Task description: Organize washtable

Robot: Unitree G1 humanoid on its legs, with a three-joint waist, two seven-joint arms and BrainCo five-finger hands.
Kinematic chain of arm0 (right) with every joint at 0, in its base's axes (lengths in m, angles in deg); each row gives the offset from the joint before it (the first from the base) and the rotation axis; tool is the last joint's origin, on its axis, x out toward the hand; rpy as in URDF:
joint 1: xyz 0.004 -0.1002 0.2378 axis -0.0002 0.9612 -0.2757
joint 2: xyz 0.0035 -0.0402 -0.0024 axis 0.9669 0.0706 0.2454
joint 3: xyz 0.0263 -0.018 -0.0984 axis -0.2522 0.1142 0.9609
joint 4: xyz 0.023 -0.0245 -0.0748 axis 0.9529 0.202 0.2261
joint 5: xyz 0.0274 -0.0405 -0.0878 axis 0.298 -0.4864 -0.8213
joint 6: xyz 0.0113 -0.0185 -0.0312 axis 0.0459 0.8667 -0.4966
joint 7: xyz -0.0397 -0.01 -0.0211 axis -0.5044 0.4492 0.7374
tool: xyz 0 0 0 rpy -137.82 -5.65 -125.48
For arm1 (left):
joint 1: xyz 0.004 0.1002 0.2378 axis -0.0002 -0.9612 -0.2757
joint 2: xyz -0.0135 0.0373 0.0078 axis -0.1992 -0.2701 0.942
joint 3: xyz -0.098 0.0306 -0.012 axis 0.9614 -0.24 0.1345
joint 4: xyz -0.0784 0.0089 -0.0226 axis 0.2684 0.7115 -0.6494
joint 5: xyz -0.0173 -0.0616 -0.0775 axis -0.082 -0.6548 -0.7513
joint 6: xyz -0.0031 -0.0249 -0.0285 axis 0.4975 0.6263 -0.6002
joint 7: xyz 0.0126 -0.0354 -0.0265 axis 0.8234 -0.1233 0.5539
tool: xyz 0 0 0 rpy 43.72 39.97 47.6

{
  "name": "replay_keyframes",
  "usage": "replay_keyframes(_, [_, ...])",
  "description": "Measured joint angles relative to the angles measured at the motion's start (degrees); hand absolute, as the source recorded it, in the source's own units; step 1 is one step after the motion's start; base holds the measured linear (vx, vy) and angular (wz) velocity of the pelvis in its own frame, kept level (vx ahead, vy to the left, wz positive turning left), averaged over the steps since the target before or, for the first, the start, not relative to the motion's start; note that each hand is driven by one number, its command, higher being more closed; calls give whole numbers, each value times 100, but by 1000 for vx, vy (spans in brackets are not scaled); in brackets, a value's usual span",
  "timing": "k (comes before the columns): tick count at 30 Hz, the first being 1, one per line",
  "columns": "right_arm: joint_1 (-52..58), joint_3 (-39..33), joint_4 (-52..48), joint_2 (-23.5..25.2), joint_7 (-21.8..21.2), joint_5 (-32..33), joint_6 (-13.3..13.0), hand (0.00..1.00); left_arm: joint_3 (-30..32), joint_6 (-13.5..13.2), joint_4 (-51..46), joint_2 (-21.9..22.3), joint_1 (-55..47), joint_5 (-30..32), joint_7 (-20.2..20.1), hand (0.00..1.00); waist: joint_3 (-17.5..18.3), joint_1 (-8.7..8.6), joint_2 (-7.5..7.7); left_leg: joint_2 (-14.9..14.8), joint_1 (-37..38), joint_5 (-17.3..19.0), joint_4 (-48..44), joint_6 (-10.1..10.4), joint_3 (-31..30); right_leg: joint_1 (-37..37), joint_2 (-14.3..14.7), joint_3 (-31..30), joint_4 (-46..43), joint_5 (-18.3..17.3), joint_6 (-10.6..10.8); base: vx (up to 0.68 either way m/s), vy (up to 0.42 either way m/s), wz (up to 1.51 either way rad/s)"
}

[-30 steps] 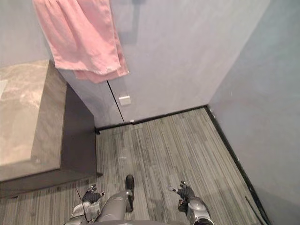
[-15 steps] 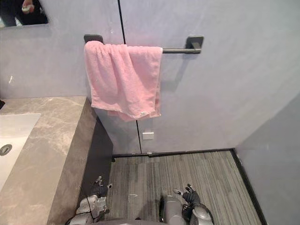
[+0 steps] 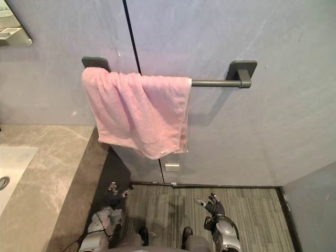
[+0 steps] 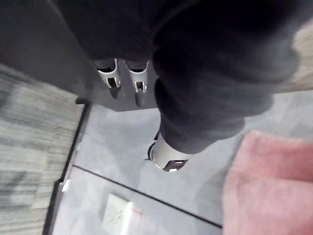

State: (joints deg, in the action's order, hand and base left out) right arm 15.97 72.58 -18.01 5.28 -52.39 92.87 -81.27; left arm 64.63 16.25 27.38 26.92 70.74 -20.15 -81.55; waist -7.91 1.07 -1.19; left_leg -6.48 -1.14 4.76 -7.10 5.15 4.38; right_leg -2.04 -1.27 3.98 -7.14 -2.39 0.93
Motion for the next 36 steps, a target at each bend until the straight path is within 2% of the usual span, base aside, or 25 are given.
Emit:
replay_keyframes(1, [82,86,-7,31,4,0,-6,0,127,-47,-374,-139,-31,21,7,0,44,-3,74,93,36,-35,126,-63,101,-17,-77,-108,134,60,89,90,138,-24])
replay_keyframes(4, [77,179,-8,14,-9,14,-7,0,125,-62,-976,-441,-21,258,38,0,64,-10,100,253,107,-63,242,-111,229,18,-175,-249,337,144,210,89,132,-21])
replay_keyframes(6, [24,186,-19,13,-20,4,-34,0,135,-71,-1302,-469,35,490,18,0,68,-27,93,332,167,-49,277,-134,242,74,-226,-337,462,201,264,81,110,-24])
replay_keyframes(7, [28,184,-28,9,-29,-4,-47,0,143,-75,-1495,-502,65,682,22,0,80,-26,90,360,215,-48,305,-136,233,121,-249,-378,529,224,281,60,68,-22])
replay_keyframes(11, [62,182,-28,-79,-131,-64,-71,0,144,-134,-2222,-689,73,684,55,0,86,-33,79,379,301,-29,313,-167,155,210,-244,-399,596,256,263,22,11,-9])
replay_keyframes(16, [223,174,-20,-305,-142,-173,-68,0,242,-322,-2708,-774,179,418,249,0,158,-34,-70,327,312,-30,334,-167,-2,255,-174,-302,640,301,203,-40,-32,6])
replay_keyframes(19, [379,173,38,-461,-145,-286,-33,0,698,-517,-2921,-972,215,49,389,0,301,-38,-273,330,393,-127,529,-215,-127,283,-162,-233,655,322,184,-64,-34,11])
replay_keyframes(21, [375,174,124,-506,-154,-297,-22,0,801,-584,-3068,-1141,215,-114,382,0,351,-30,-324,338,398,-201,622,-226,-189,291,-162,-206,709,366,191,-74,-26,15])
replay_keyframes(23, [361,178,184,-510,-197,-311,4,0,833,-654,-3235,-1256,217,-140,362,0,389,-29,-326,346,392,-290,735,-205,-259,307,-163,-138,812,448,181,-68,-24,15])
replay_keyframes(31, [278,194,436,-472,-265,-305,49,0,916,-738,-3358,-1478,216,-709,358,0,481,-25,-82,361,475,-457,970,-202,-259,391,-170,-103,1091,590,237,-59,-10,1])
replay_keyframes(36, [278,212,630,-474,-273,-310,64,0,911,-743,-3356,-1819,218,-1092,110,0,496,-33,-60,367,506,-519,1109,-209,-253,401,-163,-145,1131,636,213,-1,-3,-1])
